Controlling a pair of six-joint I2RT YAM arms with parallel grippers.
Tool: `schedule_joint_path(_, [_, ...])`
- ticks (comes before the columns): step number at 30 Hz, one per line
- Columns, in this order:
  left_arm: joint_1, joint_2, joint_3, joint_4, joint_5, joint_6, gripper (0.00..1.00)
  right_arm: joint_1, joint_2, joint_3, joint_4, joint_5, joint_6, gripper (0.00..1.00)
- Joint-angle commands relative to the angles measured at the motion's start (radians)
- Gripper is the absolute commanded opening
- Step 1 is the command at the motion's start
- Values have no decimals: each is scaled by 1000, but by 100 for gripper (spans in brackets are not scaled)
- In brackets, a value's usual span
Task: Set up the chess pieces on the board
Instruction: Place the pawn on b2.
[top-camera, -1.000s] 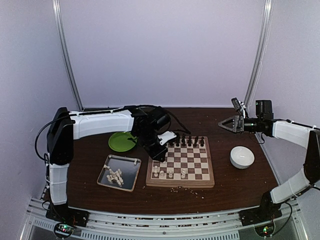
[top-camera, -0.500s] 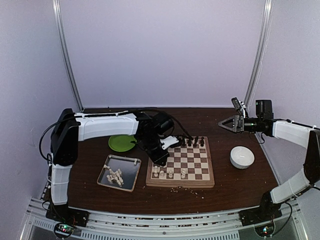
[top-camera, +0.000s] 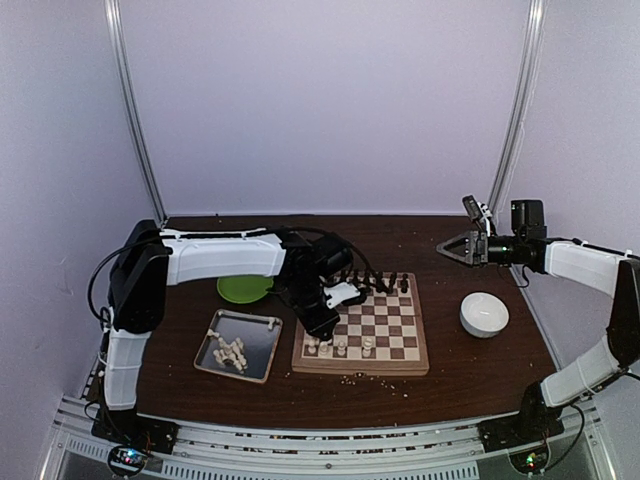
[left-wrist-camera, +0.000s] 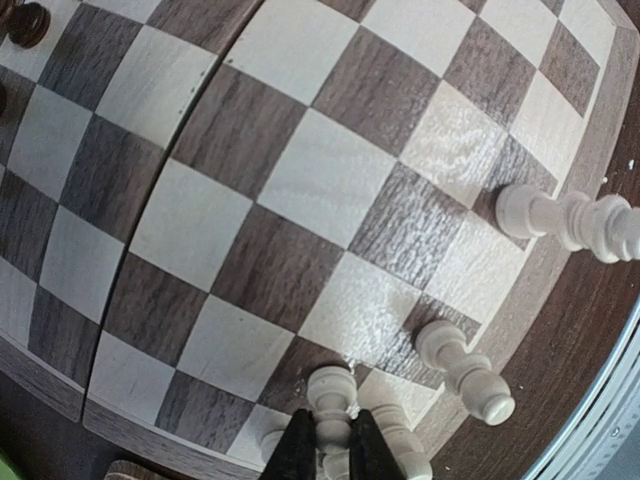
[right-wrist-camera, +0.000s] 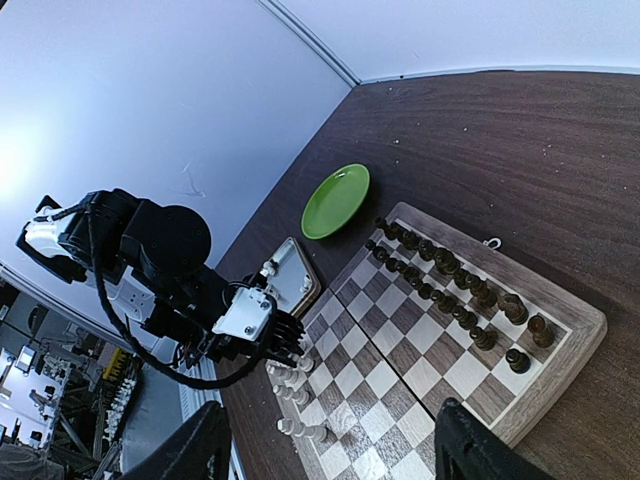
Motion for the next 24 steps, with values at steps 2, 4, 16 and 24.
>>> schedule_joint_path(2, [-3,16,40,-16,-25,8,16,-9,10,28,-1,-20,-18,69])
schedule_joint_path(4, [-3,15,48,-24,-33,9,18,-8,11,29,-1,-21,-18,69])
schedule_joint_path(16, [-3,-50,78,-30,-84,6,28,-8,15,30,-3,-23,-16,69])
schedule_joint_path(24, [25,-303,-76,-8,-218,-71,37,-9,4,31,-5,-25,-18,70])
